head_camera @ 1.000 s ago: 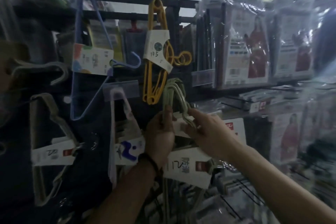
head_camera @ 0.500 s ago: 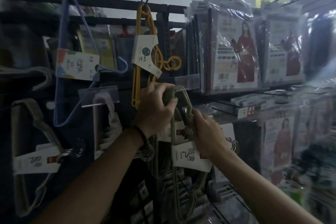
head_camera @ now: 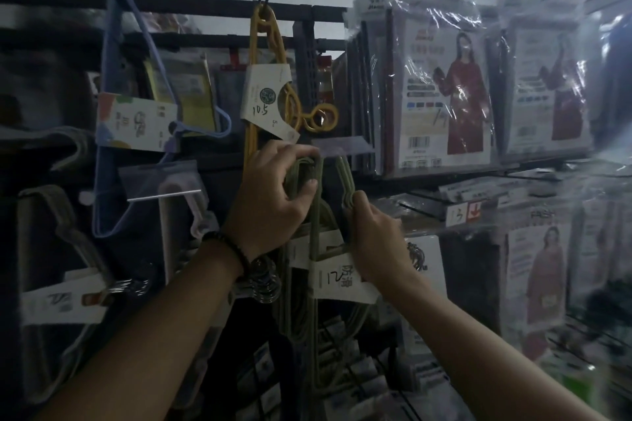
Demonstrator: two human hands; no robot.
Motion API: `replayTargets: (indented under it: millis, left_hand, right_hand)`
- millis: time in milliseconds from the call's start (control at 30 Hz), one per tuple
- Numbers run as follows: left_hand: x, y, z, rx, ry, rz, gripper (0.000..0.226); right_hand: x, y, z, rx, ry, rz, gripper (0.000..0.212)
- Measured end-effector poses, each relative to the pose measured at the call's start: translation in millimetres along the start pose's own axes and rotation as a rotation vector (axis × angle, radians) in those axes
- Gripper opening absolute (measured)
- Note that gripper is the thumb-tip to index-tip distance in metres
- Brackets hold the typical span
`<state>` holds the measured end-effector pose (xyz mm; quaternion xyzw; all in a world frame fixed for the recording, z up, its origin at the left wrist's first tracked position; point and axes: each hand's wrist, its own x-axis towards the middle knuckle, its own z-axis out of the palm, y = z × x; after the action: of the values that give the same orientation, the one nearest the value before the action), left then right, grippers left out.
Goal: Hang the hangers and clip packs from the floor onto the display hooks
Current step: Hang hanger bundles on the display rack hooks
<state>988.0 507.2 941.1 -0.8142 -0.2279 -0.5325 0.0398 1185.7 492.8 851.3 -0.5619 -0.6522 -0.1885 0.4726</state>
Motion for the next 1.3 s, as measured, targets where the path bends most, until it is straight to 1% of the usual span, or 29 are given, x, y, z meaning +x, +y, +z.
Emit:
replayTargets:
  millis: [100, 200, 267, 333, 433, 500, 567, 667, 800, 833, 867, 933, 1000, 1033, 1100, 1133, 1200, 1300]
  left_hand:
    - [-6.1, -2.8, 3.7, 0.059, -0.017, -0.003, 0.044]
    - [-21.4, -5.4, 16.9, 0.090, -0.060, -0.040, 0.055]
    - [-35.7, -8.3, 31.5, 0.126, -0.172, -0.119, 0.068]
    - [-49.4, -17.1, 46.9, 0.193, -0.322, -0.214, 0.082]
    - [-65.6, -32.4, 64.2, 0.324, -0.473, -0.304, 0.088]
    - [-72.3, -37.5, 72.5, 0.341, -0.517, -0.322, 0.085]
    - [-78.5, -40.8, 80.1, 0.283, -0.535, -0.348, 0.084]
    - [-86.2, -49.4, 88.4, 0.277, -0.557, -0.375, 0.084]
    - [-86.3, -42.3, 80.6, 0.427, -0.570, -0.377, 0.073]
    - [-85.9, -35.1, 73.5, 0.464, -0.568, -0.367, 0.068]
    - [-88.0, -27.5, 64.6, 0.487, -0.547, -0.351, 0.062]
    - [-100.3, -9.4, 41.3, 0.508, -0.437, -0.295, 0.047]
    - [-127.2, 9.5, 15.5, 0.525, -0.293, -0.245, 0.032]
    - [-147.7, 17.5, 2.8, 0.513, -0.241, -0.254, 0.024]
    - [-197.6, 33.1, -26.3, 0.462, -0.204, -0.354, 0.016]
    - [-227.4, 38.4, -41.6, 0.437, -0.228, -0.441, 0.016]
    - [-291.1, 49.4, -73.1, 0.369, -0.324, -0.675, 0.020]
    - [-402.7, 71.7, -117.9, 0.256, -0.456, -1.048, 0.026]
  right_hand:
    - [11.8, 5.3, 10.4, -0.037, -0.067, 0.027, 0.032]
    - [26.0, 8.1, 19.9, -0.091, -0.143, 0.054, 0.026]
    - [35.7, 11.0, 29.6, -0.168, -0.182, 0.088, 0.032]
    - [43.3, 13.9, 40.2, -0.168, -0.208, 0.105, 0.035]
    - [52.3, 15.2, 49.7, -0.234, -0.180, 0.049, 0.027]
    - [57.6, 15.3, 50.8, -0.300, -0.150, 0.025, 0.020]
    - [60.1, 18.6, 53.9, -0.278, -0.158, 0.032, 0.016]
    - [61.6, 30.5, 62.5, -0.122, -0.126, 0.049, 0.016]
    - [55.9, 37.1, 67.5, 0.089, -0.156, 0.060, 0.019]
    - [49.6, 33.9, 64.6, 0.133, -0.156, 0.062, 0.024]
    - [39.3, 28.5, 60.6, 0.161, -0.139, 0.063, 0.030]
    - [9.0, 13.0, 50.5, 0.161, -0.048, 0.068, 0.037]
    - [-28.7, -8.5, 40.2, 0.158, 0.041, 0.072, 0.034]
    - [-48.2, -21.8, 36.7, 0.181, 0.066, 0.068, 0.027]
    - [-88.1, -52.0, 36.6, 0.269, 0.036, 0.048, 0.009]
    - [-109.5, -68.0, 40.5, 0.315, -0.022, 0.037, 0.005]
    - [-155.3, -102.9, 50.7, 0.390, -0.183, 0.034, 0.004]
    - [-236.9, -162.8, 68.9, 0.464, -0.522, 0.079, 0.005]
